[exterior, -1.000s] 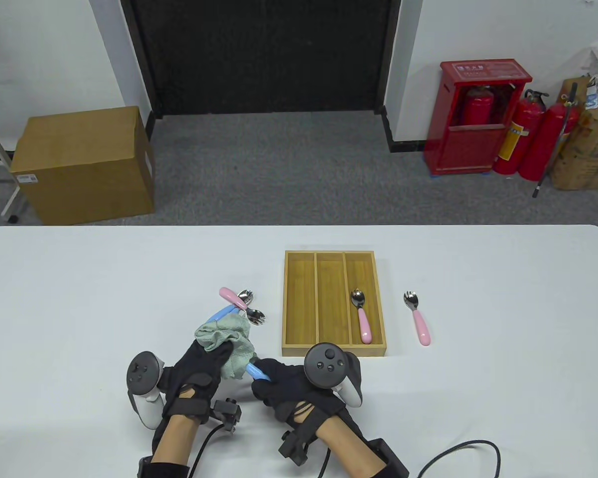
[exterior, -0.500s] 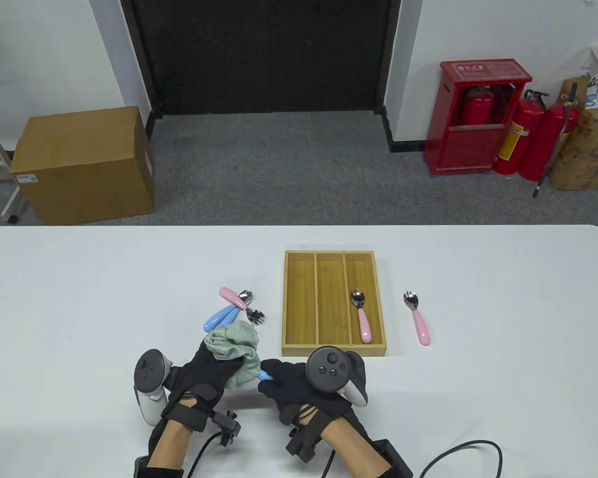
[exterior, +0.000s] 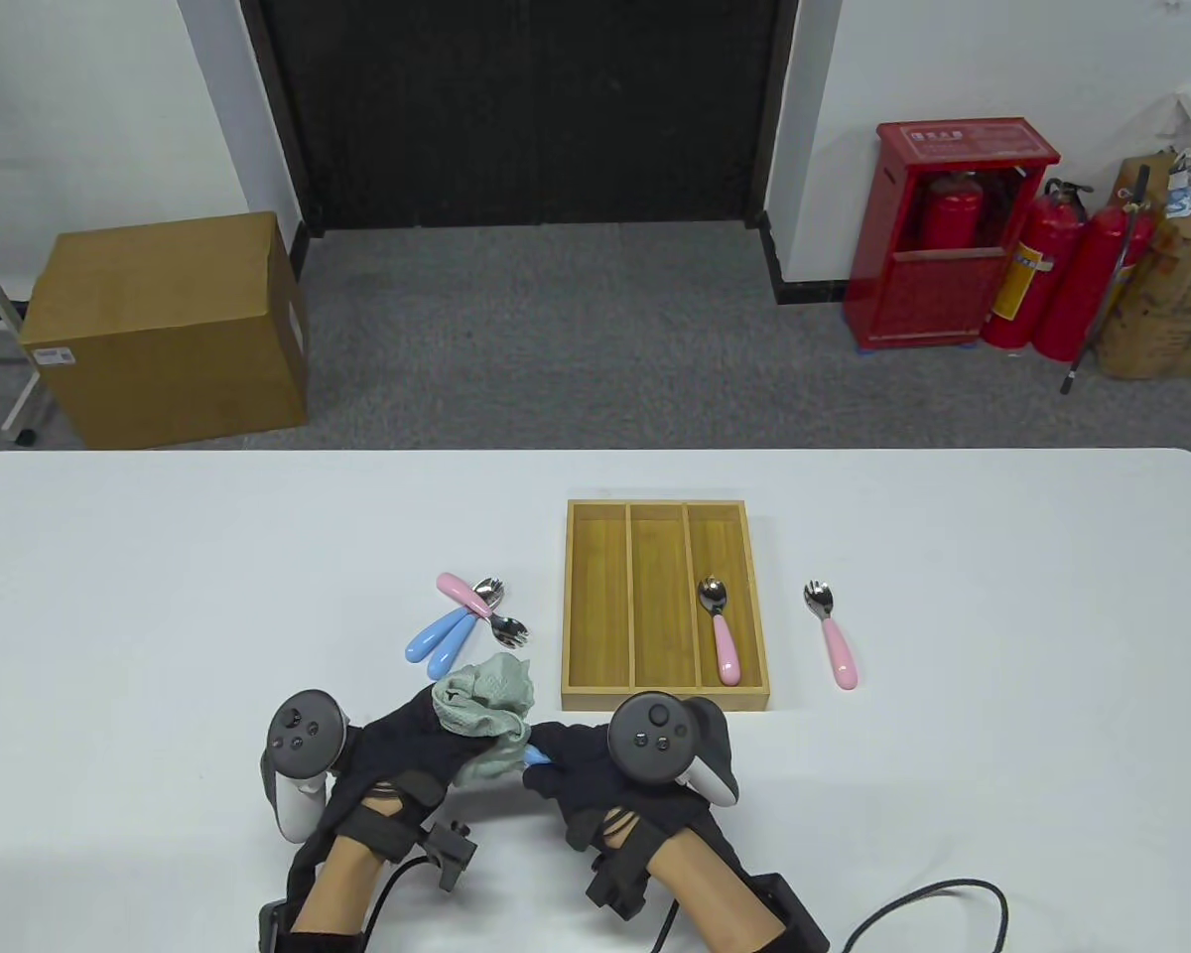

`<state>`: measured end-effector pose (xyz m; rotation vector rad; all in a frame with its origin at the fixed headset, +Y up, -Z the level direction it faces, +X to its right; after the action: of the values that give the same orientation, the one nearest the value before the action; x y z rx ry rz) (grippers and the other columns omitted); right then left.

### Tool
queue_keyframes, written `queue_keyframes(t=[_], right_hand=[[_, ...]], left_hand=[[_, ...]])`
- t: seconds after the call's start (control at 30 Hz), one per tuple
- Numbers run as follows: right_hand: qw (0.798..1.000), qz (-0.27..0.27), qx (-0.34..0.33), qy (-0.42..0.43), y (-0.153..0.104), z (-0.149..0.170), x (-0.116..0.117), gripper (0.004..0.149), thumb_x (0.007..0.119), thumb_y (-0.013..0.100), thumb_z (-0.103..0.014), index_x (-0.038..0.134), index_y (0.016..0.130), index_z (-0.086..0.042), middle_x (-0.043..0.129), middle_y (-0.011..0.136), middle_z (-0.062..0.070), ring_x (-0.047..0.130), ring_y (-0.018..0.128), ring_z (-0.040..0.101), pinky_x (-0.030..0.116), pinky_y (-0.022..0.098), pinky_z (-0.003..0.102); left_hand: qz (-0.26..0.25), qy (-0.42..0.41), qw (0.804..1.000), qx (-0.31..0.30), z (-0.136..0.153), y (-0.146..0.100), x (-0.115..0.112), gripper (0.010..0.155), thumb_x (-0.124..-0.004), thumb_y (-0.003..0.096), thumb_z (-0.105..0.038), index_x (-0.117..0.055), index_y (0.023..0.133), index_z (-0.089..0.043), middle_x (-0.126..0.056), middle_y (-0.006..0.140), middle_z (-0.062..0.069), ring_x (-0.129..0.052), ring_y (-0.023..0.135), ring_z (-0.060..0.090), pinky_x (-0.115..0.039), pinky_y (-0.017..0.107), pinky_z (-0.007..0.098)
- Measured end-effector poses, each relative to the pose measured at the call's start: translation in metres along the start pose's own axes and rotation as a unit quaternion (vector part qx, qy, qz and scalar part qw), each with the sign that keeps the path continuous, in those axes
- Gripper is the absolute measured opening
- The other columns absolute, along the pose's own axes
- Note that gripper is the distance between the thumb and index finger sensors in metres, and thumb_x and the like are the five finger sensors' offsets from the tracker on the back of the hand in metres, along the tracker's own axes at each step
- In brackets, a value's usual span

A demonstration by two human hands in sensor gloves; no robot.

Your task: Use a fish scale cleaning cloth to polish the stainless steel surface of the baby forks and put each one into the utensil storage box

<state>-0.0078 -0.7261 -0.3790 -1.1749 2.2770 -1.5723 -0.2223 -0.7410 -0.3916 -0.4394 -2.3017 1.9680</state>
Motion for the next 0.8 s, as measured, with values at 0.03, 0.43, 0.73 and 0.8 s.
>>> queue_keyframes(t=[0.03,0.43,0.73,0.8], right_hand=[[1.0,0.002,0.0,-0.006,0.001,0.001,-0.001,0.047,0.083,0.037,-0.031,0.083,0.08,-0.012,0.097,0.061,0.022,0.095,0.04,0.04,0.07,0.045,0.065],[0.999,0.017,0.013,-0.029,0.001,0.008,-0.012,0.048,0.084,0.038,-0.031,0.083,0.081,-0.012,0.096,0.061,0.022,0.095,0.041,0.04,0.069,0.046,0.065],[0.999,0.012,0.017,-0.033,-0.001,0.012,-0.015,0.048,0.084,0.038,-0.031,0.083,0.081,-0.011,0.096,0.061,0.022,0.095,0.041,0.041,0.069,0.046,0.065],[0.999,0.008,0.019,-0.039,-0.003,0.013,-0.015,0.047,0.084,0.037,-0.03,0.084,0.081,-0.013,0.096,0.062,0.023,0.094,0.042,0.042,0.069,0.047,0.066]], left_hand=[[-0.006,0.016,1.0,0.003,0.0,0.0,0.002,0.046,-0.095,0.0382,-0.034,-0.089,0.084,-0.026,-0.106,0.065,0.003,-0.111,0.053,0.023,-0.082,0.055,0.051],[-0.074,0.118,0.99,0.012,-0.006,-0.001,0.002,0.044,-0.09,0.0399,-0.039,-0.089,0.082,-0.026,-0.108,0.059,0.001,-0.112,0.048,0.02,-0.083,0.053,0.05],[-0.074,0.144,0.987,-0.001,-0.006,-0.003,0.001,0.044,-0.088,0.0418,-0.04,-0.087,0.083,-0.023,-0.106,0.061,0.001,-0.11,0.05,0.022,-0.081,0.054,0.051],[-0.034,0.122,0.992,-0.01,-0.003,-0.002,-0.005,0.045,-0.087,0.0435,-0.036,-0.083,0.086,-0.023,-0.103,0.067,0.004,-0.108,0.058,0.027,-0.078,0.057,0.055]])
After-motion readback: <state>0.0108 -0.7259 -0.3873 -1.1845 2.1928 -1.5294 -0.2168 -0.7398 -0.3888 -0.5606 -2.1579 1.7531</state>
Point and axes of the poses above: the tracker on the back of each hand, its own z axis roughly to the little-finger side, its own y axis roughly from the wrist to the fingertips, x = y × z, the point moved 5 cm from there along y, roughly from the wrist to the fingertips
